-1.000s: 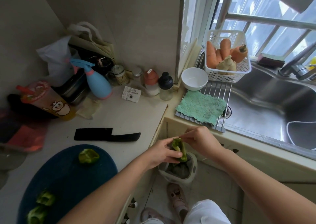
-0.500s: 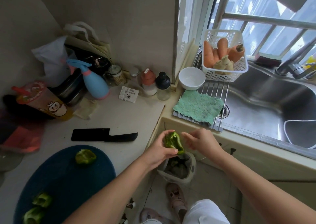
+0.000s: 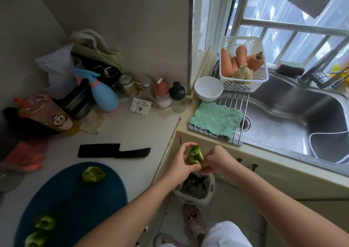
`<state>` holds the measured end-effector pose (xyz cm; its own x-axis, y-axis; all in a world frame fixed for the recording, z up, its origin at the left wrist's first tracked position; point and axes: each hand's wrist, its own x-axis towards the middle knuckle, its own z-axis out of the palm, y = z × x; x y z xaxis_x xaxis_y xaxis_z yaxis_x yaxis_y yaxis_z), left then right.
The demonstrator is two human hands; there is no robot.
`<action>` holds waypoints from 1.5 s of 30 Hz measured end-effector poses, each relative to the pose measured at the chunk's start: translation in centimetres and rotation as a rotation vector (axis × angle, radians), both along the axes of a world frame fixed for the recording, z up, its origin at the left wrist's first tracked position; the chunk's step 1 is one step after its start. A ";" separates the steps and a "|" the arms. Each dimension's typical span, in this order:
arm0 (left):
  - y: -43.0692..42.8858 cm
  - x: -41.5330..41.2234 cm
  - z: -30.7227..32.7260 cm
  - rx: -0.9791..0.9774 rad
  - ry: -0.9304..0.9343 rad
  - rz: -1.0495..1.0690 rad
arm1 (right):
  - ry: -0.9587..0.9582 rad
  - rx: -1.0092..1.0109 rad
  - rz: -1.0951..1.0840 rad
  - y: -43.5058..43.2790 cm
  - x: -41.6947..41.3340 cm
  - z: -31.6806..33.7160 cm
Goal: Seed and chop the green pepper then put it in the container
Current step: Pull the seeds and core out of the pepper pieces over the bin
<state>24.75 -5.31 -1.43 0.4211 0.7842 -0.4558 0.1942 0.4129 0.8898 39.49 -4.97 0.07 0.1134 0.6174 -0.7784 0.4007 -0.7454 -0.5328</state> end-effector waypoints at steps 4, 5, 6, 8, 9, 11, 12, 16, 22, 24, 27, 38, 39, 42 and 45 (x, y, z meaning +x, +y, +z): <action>-0.2 0.0 0.0 0.036 0.025 -0.002 | 0.013 -0.004 0.014 0.0 -0.1 0.5; -0.1 -0.1 -0.1 0.041 0.030 0.009 | 0.008 0.012 0.039 -0.2 0.0 0.7; 0.0 -0.3 -0.1 0.042 0.037 0.028 | 0.004 0.037 0.065 -0.4 0.1 0.8; 0.2 -0.6 -0.2 0.023 0.047 0.076 | -0.022 0.127 0.096 -1.0 0.6 1.0; 0.3 -0.7 -0.2 -0.001 0.039 0.095 | -0.056 0.199 0.105 -1.3 0.8 1.1; 0.4 -0.8 -0.3 -0.073 -0.009 0.118 | -0.162 0.357 0.139 -1.7 1.3 1.4; 0.3 -0.8 -0.2 -0.110 -0.040 0.124 | -0.198 0.419 0.162 -1.8 1.5 1.7; 0.2 -0.8 0.1 -0.260 -0.164 0.146 | -0.233 0.502 0.243 -1.3 2.1 2.5; 0.3 -1.2 0.8 -0.389 -0.291 0.148 | -0.311 0.566 0.451 -1.5 2.6 3.2; 0.3 -1.3 0.9 -0.367 -0.258 0.107 | -0.249 0.562 0.476 -1.6 2.4 3.3; 0.2 -1.2 0.9 -0.282 -0.172 0.042 | -0.190 0.515 0.455 -1.5 1.8 3.5; -0.2 -0.7 1.7 -0.158 -0.027 0.063 | -0.298 0.547 0.453 -0.7 1.3 3.4; -0.2 -0.9 1.9 -0.159 -0.027 0.067 | -0.312 0.550 0.475 -0.7 1.2 3.5; 0.0 -1.8 2.5 -0.150 0.010 0.055 | -0.354 0.560 0.580 -0.5 0.7 3.9; 0.1 -3.9 3.3 -0.141 0.024 0.085 | -0.348 0.630 0.590 0.0 -0.4 4.7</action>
